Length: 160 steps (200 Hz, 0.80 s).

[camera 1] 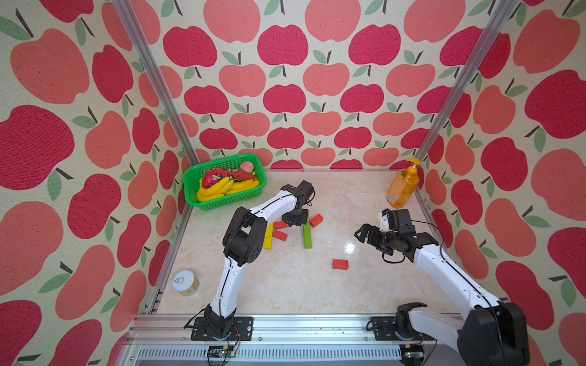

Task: Assemble the letter k with building blocks
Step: Adjust the building block at the center of the board.

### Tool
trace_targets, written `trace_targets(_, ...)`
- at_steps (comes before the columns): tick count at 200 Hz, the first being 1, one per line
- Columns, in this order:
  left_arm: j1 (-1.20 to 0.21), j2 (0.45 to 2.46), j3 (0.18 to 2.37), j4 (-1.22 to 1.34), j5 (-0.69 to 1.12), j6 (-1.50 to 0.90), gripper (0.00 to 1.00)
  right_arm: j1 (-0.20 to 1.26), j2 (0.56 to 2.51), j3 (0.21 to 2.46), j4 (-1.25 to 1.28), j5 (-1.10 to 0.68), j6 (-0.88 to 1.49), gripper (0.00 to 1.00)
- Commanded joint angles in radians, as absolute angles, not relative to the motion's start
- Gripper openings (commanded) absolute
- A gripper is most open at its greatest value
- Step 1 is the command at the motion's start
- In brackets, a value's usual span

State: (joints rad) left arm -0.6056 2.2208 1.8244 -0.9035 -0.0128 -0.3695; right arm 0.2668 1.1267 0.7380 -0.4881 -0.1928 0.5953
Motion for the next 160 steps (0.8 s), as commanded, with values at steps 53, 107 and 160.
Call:
trace_targets(53,-0.591,2.274,1.845,-0.868,0.026,-0.393,0.18,0.261,1.13,0.739,-0.501,-0.195,0.607,0.99)
trace_targets(107,-0.589,2.293,1.873,-0.874,0.023,-0.412,0.19,0.261,1.142,0.748,-0.493,-0.197,0.611,0.99)
trace_targets(160,-0.591,2.314,1.891,-0.879,0.033,-0.425,0.24,0.261,1.152,0.752,-0.491,-0.2,0.609,0.99)
